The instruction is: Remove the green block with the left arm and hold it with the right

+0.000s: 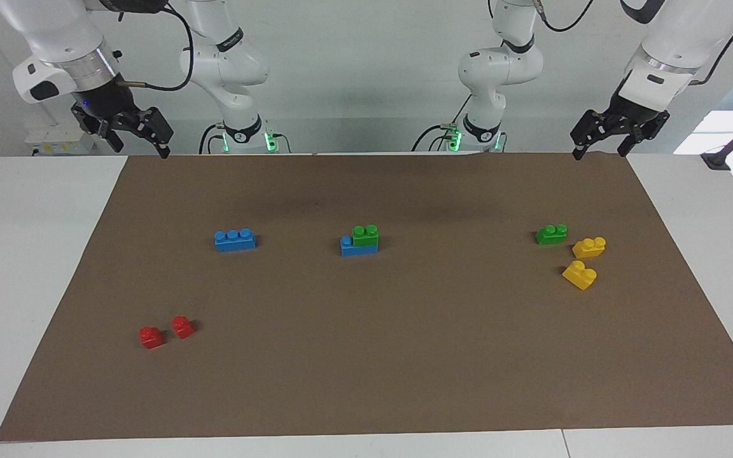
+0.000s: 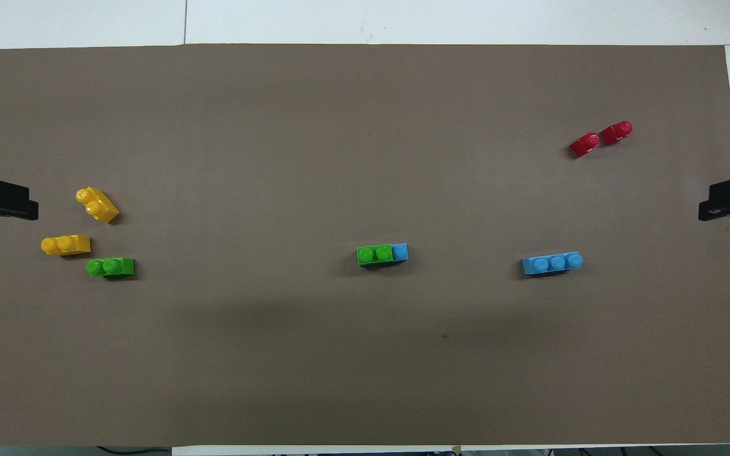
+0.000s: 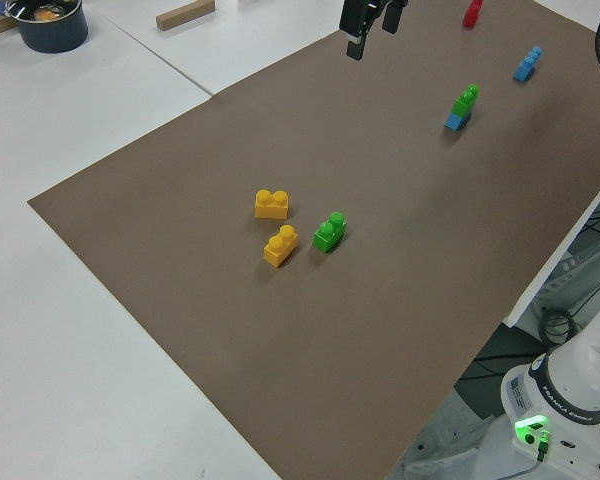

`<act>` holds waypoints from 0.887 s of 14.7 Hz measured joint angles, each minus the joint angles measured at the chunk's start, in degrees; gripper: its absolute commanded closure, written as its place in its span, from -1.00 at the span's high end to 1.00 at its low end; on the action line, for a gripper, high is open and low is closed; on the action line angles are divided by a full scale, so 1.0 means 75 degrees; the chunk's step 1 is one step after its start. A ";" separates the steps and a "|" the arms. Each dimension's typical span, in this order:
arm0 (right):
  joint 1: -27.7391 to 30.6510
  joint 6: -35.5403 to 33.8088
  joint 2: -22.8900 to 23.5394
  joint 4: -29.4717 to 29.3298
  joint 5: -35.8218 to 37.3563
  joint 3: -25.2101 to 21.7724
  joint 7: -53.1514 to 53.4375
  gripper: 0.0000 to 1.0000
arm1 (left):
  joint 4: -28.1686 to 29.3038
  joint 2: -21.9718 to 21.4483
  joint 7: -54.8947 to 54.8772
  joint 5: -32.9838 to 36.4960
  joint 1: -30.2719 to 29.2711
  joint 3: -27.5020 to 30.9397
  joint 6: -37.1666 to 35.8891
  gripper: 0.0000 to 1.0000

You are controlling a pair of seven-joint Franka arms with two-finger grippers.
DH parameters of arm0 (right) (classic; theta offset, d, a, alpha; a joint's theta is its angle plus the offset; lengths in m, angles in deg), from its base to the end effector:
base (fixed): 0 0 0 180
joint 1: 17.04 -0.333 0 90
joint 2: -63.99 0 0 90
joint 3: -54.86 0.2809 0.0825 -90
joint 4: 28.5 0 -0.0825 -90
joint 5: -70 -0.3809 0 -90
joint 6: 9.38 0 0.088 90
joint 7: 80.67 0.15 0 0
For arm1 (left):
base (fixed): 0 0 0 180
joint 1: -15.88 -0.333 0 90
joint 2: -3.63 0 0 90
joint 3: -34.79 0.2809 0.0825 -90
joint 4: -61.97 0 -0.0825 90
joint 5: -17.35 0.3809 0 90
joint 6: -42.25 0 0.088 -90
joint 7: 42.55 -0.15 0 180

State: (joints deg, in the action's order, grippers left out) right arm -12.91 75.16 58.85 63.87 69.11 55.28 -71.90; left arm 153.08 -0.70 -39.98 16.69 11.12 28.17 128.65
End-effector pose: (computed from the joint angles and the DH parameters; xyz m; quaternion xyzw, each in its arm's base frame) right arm 0.5134 -0.0307 0.5670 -0.9938 0.1081 0.0238 0.0064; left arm 0.5234 -0.0207 0.5722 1.0000 0.0060 -0.0036 0.0013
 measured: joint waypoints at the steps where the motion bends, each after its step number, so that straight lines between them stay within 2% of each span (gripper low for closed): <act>1: 0.0000 0.0000 0.0000 0.0001 0.0000 0.0000 0.0000 1.00 | 0.0000 0.0000 0.0000 0.0000 0.0000 0.0000 0.0000 1.00; 9: 0.0000 0.0000 0.0000 0.0071 0.0000 0.0000 0.0000 1.00 | 0.0043 -0.0006 0.0041 -0.0041 -0.0005 0.0008 0.0000 1.00; 13: 0.0000 0.0000 0.0000 0.0154 0.0000 0.0000 0.0000 1.00 | 0.0402 -0.0175 0.0797 -0.0110 0.0000 0.0003 0.0009 1.00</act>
State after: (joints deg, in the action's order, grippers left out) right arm -12.91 75.16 58.85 65.02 69.11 55.28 -71.90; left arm 156.09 -2.01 -34.00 15.87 11.11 28.19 128.71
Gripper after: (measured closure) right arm 0.000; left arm 0.000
